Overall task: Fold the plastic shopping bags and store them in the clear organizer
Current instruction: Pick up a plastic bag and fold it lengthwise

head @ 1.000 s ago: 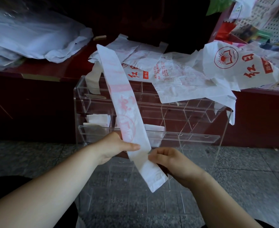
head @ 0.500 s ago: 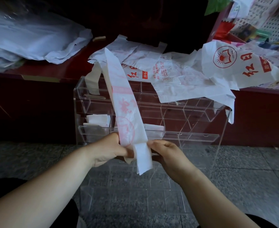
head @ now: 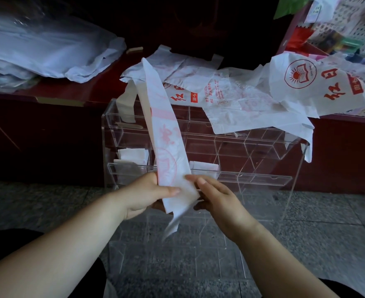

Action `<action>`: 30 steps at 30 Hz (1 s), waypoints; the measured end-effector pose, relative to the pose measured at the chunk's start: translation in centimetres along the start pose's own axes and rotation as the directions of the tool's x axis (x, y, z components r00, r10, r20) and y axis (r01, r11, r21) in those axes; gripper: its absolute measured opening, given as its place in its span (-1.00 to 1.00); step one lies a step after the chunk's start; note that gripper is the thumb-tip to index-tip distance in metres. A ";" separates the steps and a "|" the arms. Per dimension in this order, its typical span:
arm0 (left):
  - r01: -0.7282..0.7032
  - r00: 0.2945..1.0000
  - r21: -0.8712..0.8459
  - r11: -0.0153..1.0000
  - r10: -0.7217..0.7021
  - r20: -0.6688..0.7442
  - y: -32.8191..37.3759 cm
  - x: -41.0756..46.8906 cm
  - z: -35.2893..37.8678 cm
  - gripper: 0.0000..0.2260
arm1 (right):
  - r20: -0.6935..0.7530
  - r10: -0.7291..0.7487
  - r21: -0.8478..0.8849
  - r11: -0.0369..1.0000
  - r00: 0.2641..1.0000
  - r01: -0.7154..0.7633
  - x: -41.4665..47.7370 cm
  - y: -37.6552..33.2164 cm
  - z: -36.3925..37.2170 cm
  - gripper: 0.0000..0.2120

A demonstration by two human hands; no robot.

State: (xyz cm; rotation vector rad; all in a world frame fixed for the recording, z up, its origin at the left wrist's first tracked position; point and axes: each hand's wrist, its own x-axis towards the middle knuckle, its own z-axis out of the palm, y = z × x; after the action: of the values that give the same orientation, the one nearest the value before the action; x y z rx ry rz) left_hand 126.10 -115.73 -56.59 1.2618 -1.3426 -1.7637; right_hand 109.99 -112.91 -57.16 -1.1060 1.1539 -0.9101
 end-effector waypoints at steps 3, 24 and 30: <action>-0.032 0.992 -0.050 0.998 0.025 -0.120 0.1 0.5 -0.4 -0.83 | 0.000 0.019 0.030 0.999 1.000 -0.019 -0.1 0.4 -0.3 -0.85; -0.088 0.984 0.098 0.991 0.102 -0.145 -0.3 1.0 -0.2 -0.83 | 0.002 -0.110 -0.241 0.965 0.994 0.107 -0.2 -1.1 -0.8 -0.78; -0.020 0.998 0.114 0.993 0.013 0.065 -0.5 0.0 0.5 -0.65 | 0.029 -0.010 -0.039 0.999 1.000 0.011 0.1 -1.0 -0.3 -0.76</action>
State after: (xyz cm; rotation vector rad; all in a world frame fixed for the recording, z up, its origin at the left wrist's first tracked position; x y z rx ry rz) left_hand 125.66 -115.40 -57.07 1.2608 -1.5048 -1.7508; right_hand 109.67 -113.27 -56.25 -1.1542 1.1478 -0.8805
